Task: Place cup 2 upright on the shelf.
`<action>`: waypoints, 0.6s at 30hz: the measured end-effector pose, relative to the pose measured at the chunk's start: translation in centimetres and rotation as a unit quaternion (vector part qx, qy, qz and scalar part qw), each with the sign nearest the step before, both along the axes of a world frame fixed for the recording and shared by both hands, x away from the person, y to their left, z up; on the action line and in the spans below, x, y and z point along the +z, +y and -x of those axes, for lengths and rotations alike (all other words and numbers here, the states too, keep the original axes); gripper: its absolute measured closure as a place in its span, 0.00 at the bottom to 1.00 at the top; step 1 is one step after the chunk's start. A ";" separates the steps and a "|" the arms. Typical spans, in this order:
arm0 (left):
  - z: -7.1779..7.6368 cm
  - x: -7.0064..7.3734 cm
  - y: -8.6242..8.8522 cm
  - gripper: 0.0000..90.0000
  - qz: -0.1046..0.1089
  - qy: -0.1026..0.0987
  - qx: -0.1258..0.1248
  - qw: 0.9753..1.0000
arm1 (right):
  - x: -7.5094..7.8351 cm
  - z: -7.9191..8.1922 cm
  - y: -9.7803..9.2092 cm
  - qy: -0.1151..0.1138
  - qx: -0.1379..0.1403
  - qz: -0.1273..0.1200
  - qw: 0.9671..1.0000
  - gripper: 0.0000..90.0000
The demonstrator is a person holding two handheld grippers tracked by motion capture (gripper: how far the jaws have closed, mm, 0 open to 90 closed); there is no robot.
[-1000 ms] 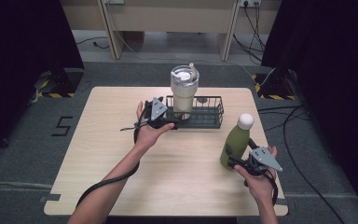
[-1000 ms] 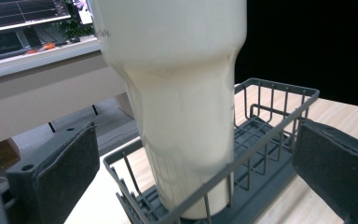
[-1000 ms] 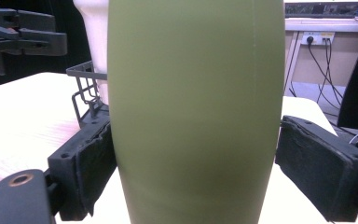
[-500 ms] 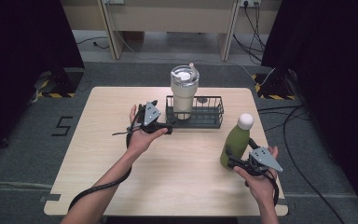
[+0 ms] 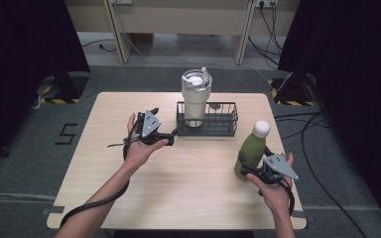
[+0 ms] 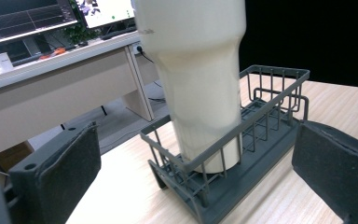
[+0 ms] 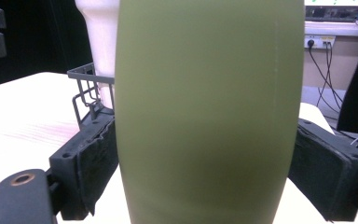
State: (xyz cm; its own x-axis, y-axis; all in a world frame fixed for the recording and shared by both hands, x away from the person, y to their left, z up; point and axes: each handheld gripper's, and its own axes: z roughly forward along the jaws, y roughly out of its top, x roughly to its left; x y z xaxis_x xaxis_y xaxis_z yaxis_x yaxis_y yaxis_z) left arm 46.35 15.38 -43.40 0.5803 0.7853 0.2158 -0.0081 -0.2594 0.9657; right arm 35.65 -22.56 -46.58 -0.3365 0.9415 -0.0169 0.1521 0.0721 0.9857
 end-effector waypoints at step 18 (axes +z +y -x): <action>3.3 -1.0 6.0 0.01 0.033 0.002 0.031 0.999 | -0.3 0.0 0.1 0.007 -0.004 0.004 1.000 0.21</action>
